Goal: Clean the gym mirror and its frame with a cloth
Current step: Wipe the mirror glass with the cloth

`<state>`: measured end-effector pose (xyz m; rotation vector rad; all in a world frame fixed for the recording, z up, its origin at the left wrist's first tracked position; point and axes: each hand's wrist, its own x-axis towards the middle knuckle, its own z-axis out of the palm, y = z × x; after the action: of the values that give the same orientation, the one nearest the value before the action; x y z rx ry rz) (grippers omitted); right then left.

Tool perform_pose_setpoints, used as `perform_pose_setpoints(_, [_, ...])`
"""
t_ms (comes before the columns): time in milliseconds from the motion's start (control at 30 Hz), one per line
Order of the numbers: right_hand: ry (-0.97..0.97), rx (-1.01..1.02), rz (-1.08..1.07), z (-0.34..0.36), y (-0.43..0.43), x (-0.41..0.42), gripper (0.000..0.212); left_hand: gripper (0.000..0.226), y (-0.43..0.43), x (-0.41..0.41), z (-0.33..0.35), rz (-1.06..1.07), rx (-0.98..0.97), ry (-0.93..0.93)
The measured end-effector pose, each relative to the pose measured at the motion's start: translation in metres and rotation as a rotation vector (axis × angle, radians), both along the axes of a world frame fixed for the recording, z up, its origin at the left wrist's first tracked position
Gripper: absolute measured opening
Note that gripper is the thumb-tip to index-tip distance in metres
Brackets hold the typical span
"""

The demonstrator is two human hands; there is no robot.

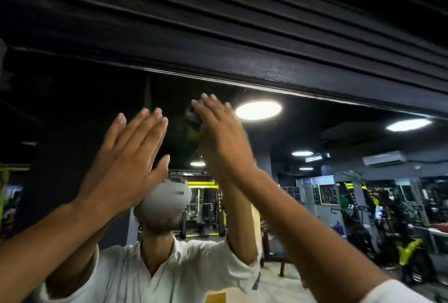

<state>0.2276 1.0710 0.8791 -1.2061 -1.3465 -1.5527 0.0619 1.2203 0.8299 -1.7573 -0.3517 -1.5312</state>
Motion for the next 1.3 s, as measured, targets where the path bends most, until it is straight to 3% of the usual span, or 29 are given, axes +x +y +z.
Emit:
perform_pose_setpoints(67, [0.083,0.118,-0.017,-0.006,-0.024,0.040,0.049,0.078,0.005,-0.001,-0.016,0.061,0.096,0.082])
perform_pose_setpoints(133, [0.326,0.295,0.049,-0.017,-0.047,0.075,0.039,0.078,0.006,0.000,-0.027,0.093,0.140,0.124])
perform_pose_setpoints(200, [0.486,0.390,0.095,-0.034,-0.047,0.078,0.051,0.078,0.004,0.001,-0.032,0.108,0.140,0.127])
perform_pose_setpoints(267, [0.432,0.319,0.115,-0.065,-0.031,0.058,0.053,0.079,0.000,0.003,-0.037,0.116,0.122,0.124])
perform_pose_setpoints(400, [-0.010,-0.136,0.036,-0.136,-0.017,0.027,0.059,0.076,-0.014,0.012,-0.059,0.099,0.170,0.219])
perform_pose_setpoints(467, [-0.113,-0.211,-0.042,-0.138,-0.027,0.047,0.065,0.076,-0.017,0.019,-0.078,0.096,0.216,0.312])
perform_pose_setpoints(600, [0.261,0.110,0.071,-0.124,-0.045,0.075,0.055,0.083,-0.023,0.030,-0.111,0.093,0.118,0.290])
perform_pose_setpoints(667, [0.371,0.152,0.106,-0.144,-0.039,0.063,0.054,0.083,-0.030,0.035,-0.125,0.117,0.074,0.268])
perform_pose_setpoints(733, [0.265,0.021,0.062,-0.182,-0.030,0.051,0.061,0.082,-0.035,0.039,-0.135,0.128,0.051,0.270])
perform_pose_setpoints(800, [0.012,-0.176,-0.020,-0.217,-0.031,0.055,0.073,0.081,-0.035,0.041,-0.140,0.130,0.048,0.284])
perform_pose_setpoints(867, [-0.091,-0.234,-0.099,-0.221,-0.046,0.078,0.079,0.079,-0.033,0.041,-0.142,0.124,0.053,0.280])
perform_pose_setpoints(967, [0.261,0.019,-0.042,-0.208,-0.067,0.104,0.062,0.076,-0.032,0.041,-0.147,0.077,0.064,0.274])
perform_pose_setpoints(1067, [0.546,0.184,0.052,-0.229,-0.059,0.087,0.062,0.073,-0.032,0.040,-0.153,0.025,0.067,0.252])
perform_pose_setpoints(1200, [0.211,-0.142,0.018,-0.285,-0.042,0.058,0.075,0.073,-0.034,0.039,-0.159,0.000,0.042,0.254])
perform_pose_setpoints(1267, [0.095,-0.166,-0.044,-0.271,-0.048,0.065,0.076,0.072,-0.031,0.034,-0.162,0.010,0.049,0.272])
perform_pose_setpoints(1300, [0.131,-0.114,-0.041,-0.256,-0.050,0.070,0.075,0.072,-0.028,0.031,-0.161,0.022,0.058,0.280])
